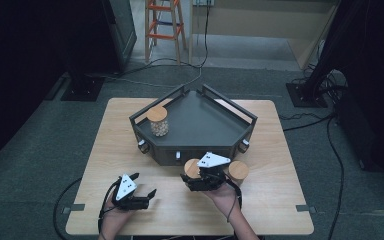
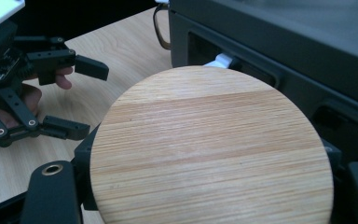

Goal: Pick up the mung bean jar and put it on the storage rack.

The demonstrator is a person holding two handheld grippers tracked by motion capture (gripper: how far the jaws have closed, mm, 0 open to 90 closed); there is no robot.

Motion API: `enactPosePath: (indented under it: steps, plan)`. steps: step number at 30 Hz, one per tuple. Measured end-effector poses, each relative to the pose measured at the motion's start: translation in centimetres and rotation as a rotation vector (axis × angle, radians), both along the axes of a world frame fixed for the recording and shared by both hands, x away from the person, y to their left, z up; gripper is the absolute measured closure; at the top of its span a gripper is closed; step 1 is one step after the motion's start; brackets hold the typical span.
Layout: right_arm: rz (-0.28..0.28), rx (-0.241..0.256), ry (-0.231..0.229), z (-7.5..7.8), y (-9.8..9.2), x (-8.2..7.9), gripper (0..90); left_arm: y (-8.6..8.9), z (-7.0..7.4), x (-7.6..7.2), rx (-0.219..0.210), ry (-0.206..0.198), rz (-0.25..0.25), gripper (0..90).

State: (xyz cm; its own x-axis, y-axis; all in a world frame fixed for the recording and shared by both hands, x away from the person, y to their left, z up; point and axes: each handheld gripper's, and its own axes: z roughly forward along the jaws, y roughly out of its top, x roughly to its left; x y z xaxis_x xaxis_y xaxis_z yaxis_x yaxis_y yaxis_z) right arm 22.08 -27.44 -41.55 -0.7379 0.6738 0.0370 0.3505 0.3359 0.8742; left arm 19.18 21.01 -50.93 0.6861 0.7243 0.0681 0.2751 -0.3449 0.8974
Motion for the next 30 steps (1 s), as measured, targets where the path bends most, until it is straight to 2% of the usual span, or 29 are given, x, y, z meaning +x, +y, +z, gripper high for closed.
enactPosePath:
  steps: [16, 30]
  plan:
    - [0.006, -0.002, 0.005, 1.1, 0.1, 0.6, 25.2, 0.0, 0.1, 0.0, 0.006, -0.002, -0.006, 8.9]
    - [0.007, 0.010, -0.018, 2.5, 0.7, 1.3, 25.2, -0.1, 0.1, 0.0, 0.009, 0.001, -0.011, 8.9]
